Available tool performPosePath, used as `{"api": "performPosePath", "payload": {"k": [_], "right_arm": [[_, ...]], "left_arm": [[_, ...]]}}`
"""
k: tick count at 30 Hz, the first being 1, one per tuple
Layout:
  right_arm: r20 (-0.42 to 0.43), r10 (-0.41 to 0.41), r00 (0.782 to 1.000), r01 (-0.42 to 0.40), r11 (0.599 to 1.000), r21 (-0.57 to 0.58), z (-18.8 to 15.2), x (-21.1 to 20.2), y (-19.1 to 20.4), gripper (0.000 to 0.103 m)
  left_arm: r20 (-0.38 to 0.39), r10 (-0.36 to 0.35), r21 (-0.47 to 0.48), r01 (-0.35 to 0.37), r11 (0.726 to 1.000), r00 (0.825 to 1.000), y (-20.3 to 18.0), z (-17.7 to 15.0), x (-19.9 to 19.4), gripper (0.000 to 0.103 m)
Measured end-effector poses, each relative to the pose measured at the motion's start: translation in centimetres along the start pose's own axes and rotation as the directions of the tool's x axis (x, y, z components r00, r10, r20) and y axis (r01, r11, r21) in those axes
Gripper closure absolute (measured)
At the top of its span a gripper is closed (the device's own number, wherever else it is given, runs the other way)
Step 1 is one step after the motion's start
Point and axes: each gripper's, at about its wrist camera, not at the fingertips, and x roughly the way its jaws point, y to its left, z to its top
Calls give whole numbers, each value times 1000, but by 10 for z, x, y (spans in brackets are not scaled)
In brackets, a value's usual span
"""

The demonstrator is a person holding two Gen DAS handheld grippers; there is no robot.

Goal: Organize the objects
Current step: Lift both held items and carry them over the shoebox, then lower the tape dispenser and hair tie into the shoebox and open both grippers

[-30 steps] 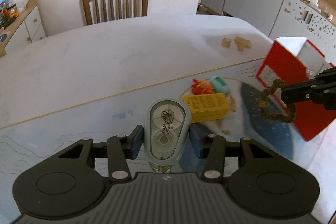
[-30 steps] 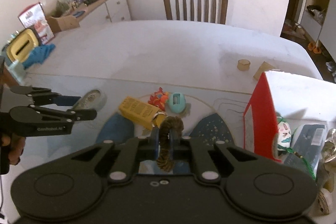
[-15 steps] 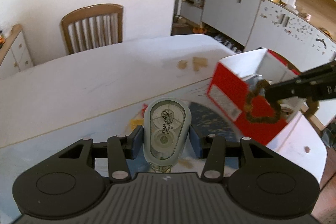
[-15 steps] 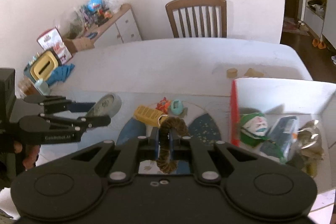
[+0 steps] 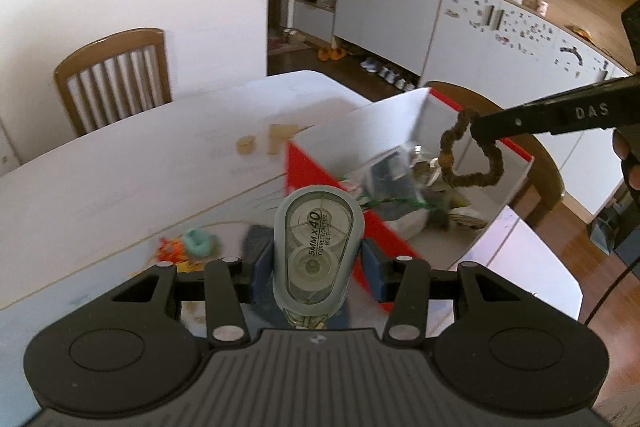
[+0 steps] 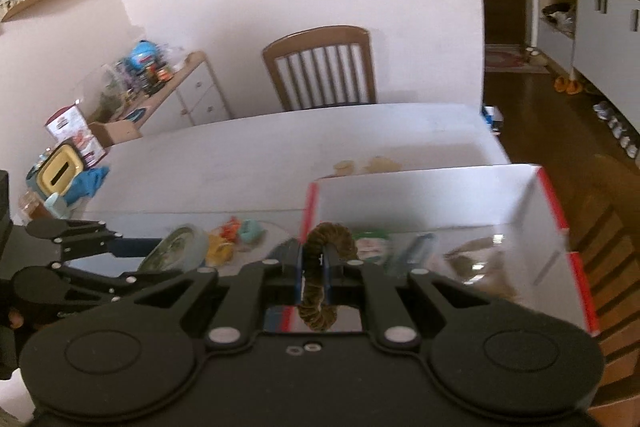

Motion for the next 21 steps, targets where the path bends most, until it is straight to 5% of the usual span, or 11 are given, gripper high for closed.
{"api": "performPosePath", "payload": {"k": [14, 21], "right_arm": [[-10, -63, 998, 63, 997, 54, -13, -6, -94, 95], [-56, -68, 996, 71, 997, 39, -26, 7, -117, 95]], "left_arm": [[-45, -38, 49, 40, 998, 998, -72, 33, 59, 56], [-55, 2, 67, 2, 998, 998, -90, 56, 94, 56]]}}
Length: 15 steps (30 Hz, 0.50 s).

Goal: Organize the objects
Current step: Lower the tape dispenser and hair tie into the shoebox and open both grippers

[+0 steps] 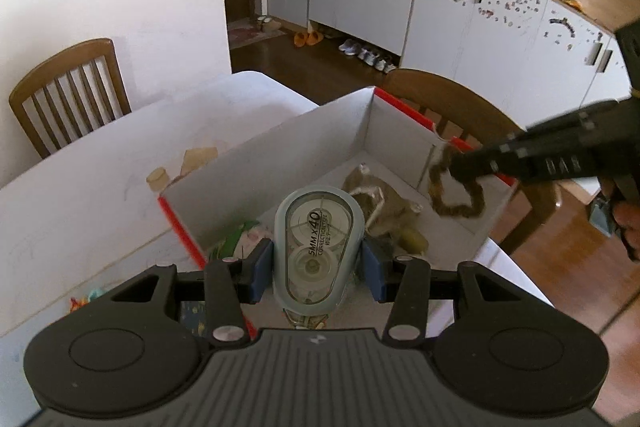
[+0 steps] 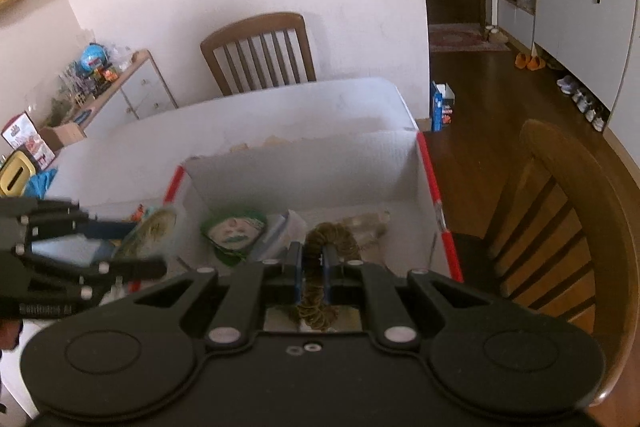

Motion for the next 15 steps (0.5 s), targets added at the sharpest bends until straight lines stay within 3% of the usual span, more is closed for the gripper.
{"api": "performPosePath", "payload": {"k": [7, 15], "right_arm": [[-42, -7, 999, 5, 999, -49, -7, 18, -7, 95], [-108, -3, 994, -5, 997, -76, -15, 42, -11, 94]], "left_arm": [[-37, 95, 32, -94, 995, 995, -5, 14, 41, 56], [-112, 131, -11, -133, 991, 985, 1, 24, 83, 56]]}}
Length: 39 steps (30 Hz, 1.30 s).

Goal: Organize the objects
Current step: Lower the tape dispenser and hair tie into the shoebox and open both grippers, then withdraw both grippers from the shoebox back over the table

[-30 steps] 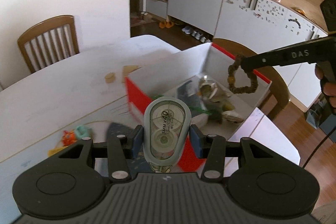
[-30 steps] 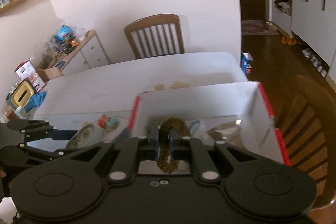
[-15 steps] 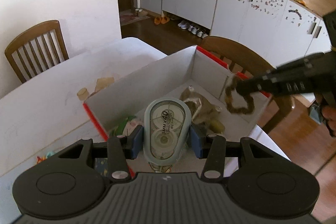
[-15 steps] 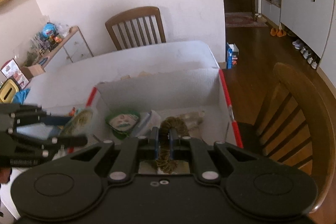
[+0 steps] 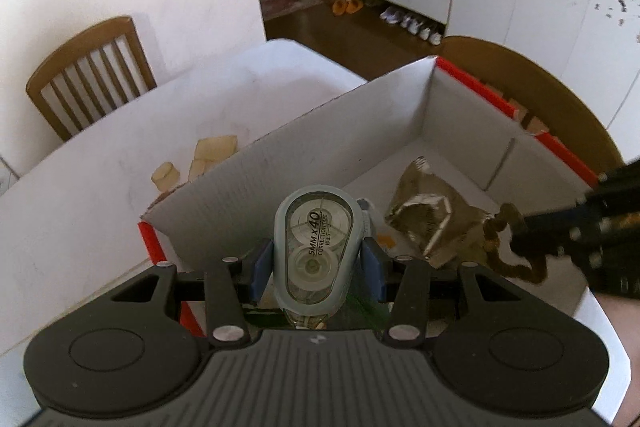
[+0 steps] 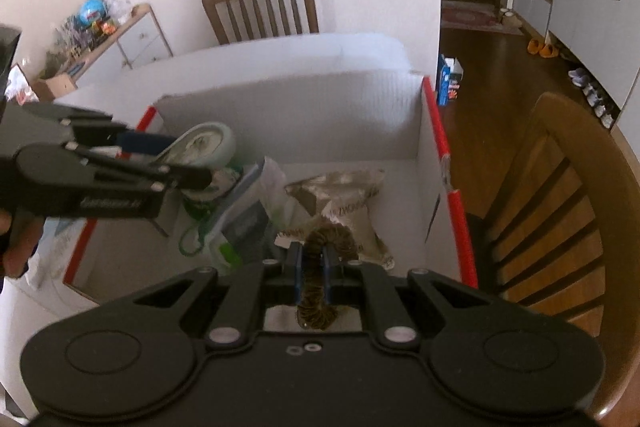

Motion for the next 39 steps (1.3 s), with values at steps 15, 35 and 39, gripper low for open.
{"api": "performPosePath", "payload": {"k": [15, 35, 39], "right_arm": [[-86, 49, 995, -50, 999, -15, -5, 30, 8, 94], [-69, 74, 995, -69, 995, 75, -3, 12, 2, 72], [-42, 67, 997, -63, 995, 78, -2, 1, 5, 65]], "left_arm": [[-103, -1, -55, -4, 998, 995, -1, 4, 36, 56], [-63, -47, -108, 40, 993, 997, 4, -4, 17, 46], [-38, -68, -112, 63, 992, 997, 3, -7, 2, 45]]}}
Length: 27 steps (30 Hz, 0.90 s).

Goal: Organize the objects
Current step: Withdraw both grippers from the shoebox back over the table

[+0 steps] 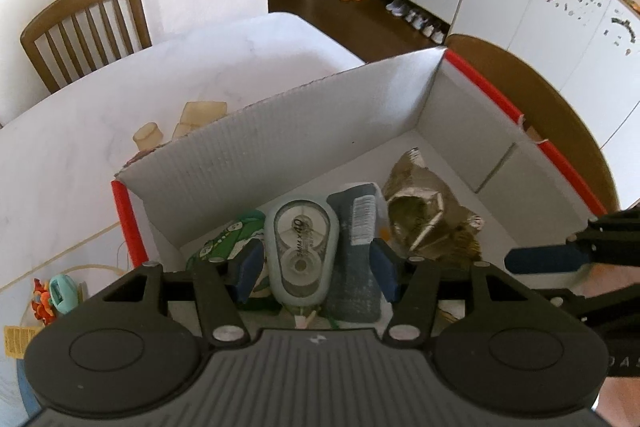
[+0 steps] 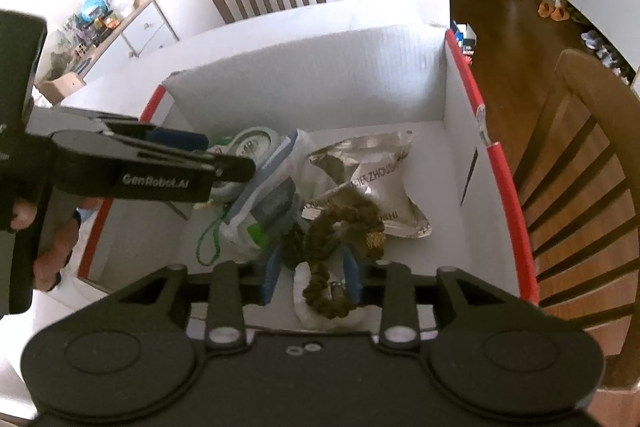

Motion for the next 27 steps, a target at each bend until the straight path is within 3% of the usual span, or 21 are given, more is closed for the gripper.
{"api": "performPosePath", "payload": {"k": [12, 17, 20, 27], "right_arm": [[91, -24, 996, 23, 1000, 11, 2, -30, 28, 42], [126, -29, 992, 28, 1000, 11, 2, -39, 47, 33], [140, -24, 990, 21, 1000, 19, 0, -42, 59, 28], [173, -25, 985, 19, 999, 38, -6, -44, 89, 13]], "left_arm": [[71, -73, 0, 73, 997, 995, 13, -15, -54, 41], [94, -94, -4, 95, 995, 991, 26, -26, -77, 34], [105, -97, -6, 99, 995, 990, 37, -34, -90, 25], [135, -98, -5, 100, 995, 986, 62, -52, -117, 25]]}}
